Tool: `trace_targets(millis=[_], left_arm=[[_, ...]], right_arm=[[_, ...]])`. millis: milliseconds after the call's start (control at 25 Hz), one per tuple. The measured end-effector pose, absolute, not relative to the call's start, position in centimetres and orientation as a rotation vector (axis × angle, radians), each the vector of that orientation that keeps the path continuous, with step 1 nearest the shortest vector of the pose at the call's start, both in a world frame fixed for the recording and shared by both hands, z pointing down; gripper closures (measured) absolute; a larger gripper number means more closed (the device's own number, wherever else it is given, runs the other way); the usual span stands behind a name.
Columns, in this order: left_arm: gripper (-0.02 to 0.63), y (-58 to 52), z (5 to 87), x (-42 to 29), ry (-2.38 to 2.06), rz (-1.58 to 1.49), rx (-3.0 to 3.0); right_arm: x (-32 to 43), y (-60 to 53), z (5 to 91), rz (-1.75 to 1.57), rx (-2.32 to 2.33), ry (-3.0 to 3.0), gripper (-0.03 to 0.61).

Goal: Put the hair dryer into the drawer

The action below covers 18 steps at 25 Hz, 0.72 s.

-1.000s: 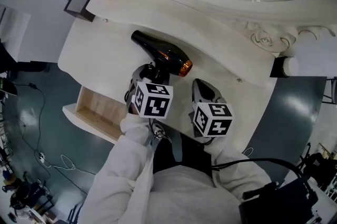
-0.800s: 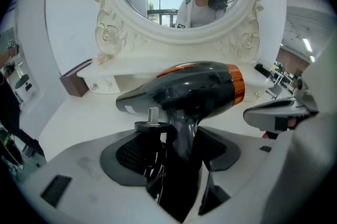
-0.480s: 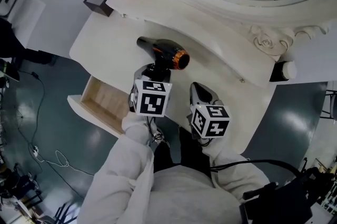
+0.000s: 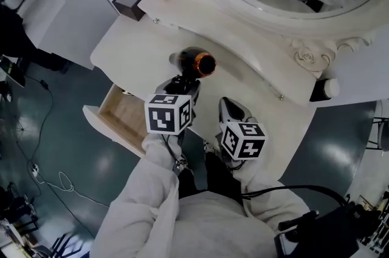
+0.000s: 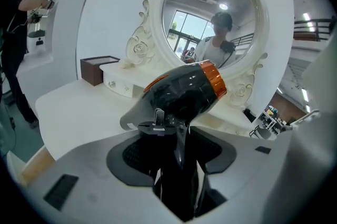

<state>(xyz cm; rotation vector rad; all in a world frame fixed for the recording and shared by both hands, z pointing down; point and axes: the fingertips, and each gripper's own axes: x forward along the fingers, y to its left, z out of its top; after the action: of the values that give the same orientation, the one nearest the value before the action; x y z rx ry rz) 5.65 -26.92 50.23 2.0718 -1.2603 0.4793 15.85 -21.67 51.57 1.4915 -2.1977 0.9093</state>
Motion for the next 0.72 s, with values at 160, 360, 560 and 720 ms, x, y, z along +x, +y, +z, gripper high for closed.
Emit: trace_targets(millis=[160, 360, 560, 720], left_arm=[[0.396, -26.5, 49.3, 4.8, -1.262, 0.413, 2.075], [0.397, -25.8, 48.5, 3.6, -1.234, 0.331, 2.064], [0.399, -24.9, 48.7, 2.5, -1.229, 0.322, 2.051], [0.4, -24.3, 49.1, 1.5, -1.213, 0.309, 2.045]], right_arm=[[14.6, -21.9, 50.4, 0.868, 1.478, -2.228, 0.518], [11.4, -22.3, 49.9, 0.906, 1.337, -2.314, 0.518], [9.0, -22.9, 49.2, 0.941, 1.211, -2.393, 0.518], [7.8, -22.2, 48.9, 1.188, 1.124, -2.452, 0.507]])
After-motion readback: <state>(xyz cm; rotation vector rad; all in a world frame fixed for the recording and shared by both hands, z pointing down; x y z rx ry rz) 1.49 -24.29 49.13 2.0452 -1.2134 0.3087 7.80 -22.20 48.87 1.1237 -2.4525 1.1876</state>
